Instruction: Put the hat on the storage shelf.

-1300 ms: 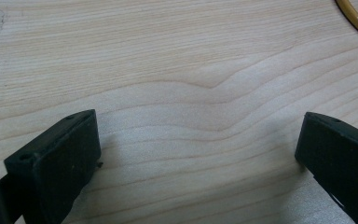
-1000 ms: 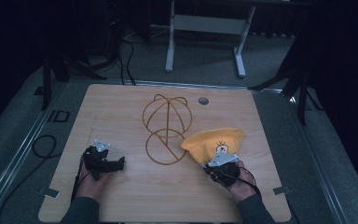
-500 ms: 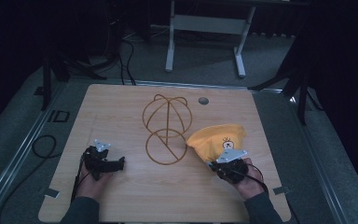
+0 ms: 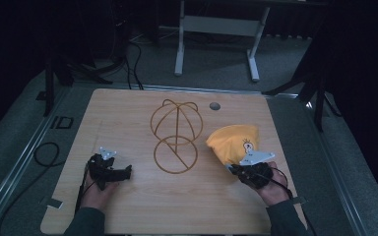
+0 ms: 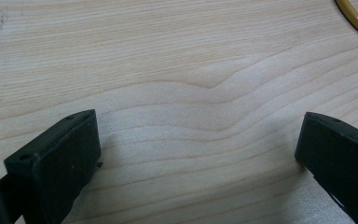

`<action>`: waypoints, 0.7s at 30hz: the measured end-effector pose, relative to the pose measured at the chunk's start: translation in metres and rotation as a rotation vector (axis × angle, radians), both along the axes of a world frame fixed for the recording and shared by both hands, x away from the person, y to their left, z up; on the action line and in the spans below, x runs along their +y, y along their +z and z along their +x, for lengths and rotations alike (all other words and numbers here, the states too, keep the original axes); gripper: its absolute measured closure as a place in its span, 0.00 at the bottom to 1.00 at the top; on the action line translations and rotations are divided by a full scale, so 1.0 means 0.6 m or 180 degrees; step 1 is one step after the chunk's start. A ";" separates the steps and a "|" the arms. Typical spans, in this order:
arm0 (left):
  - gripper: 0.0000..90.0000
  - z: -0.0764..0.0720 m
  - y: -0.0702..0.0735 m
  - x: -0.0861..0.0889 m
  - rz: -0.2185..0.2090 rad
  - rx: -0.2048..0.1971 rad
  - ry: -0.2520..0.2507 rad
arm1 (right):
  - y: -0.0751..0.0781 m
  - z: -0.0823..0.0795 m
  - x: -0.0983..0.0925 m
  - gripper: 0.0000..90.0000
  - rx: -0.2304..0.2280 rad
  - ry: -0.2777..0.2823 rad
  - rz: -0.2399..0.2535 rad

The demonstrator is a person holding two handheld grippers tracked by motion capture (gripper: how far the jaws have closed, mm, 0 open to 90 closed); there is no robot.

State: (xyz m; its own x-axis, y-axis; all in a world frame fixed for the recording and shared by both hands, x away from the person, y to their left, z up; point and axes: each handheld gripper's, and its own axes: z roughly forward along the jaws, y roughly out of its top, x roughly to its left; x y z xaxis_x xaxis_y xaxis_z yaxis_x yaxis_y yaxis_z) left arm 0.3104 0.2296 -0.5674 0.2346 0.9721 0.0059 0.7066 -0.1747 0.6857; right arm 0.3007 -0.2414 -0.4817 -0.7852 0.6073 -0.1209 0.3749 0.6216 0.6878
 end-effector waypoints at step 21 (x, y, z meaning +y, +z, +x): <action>0.00 0.000 0.000 0.000 -0.0002 0.0000 0.0001 | 0.055 0.013 -0.037 0.93 -0.0118 -0.0079 -0.0108</action>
State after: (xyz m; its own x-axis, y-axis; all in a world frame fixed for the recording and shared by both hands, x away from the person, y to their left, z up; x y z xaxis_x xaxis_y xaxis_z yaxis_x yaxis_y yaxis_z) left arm 0.3104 0.2296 -0.5674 0.2344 0.9721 0.0054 0.7066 -0.1742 0.6859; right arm 0.3087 -0.2636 -0.4490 -0.7646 0.6216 -0.1706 0.3651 0.6357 0.6801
